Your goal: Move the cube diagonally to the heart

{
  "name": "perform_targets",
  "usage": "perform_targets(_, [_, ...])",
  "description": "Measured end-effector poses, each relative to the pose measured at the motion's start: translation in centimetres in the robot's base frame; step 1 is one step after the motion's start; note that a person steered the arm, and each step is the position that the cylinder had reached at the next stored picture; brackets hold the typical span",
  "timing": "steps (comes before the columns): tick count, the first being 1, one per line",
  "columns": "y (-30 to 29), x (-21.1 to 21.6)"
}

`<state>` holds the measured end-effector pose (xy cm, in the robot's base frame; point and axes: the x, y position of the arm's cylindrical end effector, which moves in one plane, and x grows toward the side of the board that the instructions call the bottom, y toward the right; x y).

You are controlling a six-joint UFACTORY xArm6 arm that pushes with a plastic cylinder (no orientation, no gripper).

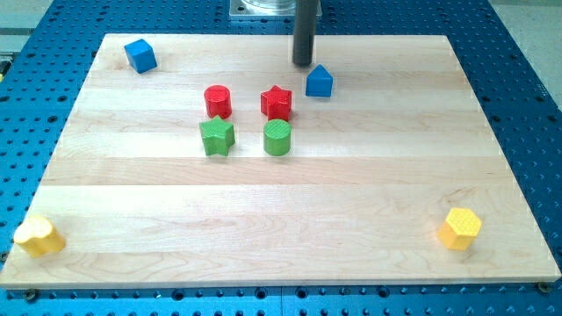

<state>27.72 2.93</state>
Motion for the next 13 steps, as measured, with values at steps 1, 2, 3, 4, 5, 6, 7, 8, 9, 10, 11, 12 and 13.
perform_targets(1, [1.3,2.6])
perform_targets(2, [3.2,2.7])
perform_targets(3, [5.0,2.5])
perform_targets(4, [3.8,-0.1])
perform_targets(5, [-3.4,-5.2])
perform_targets(6, [-11.2,-8.3])
perform_targets(7, [-22.5,-8.6])
perform_targets(8, [-30.3,-8.5])
perform_targets(9, [-29.4,-7.1])
perform_targets(10, [-26.7,-5.9])
perform_targets(11, [-26.3,-4.5])
perform_targets(12, [-26.2,-1.2])
perform_targets(13, [-25.5,0.4])
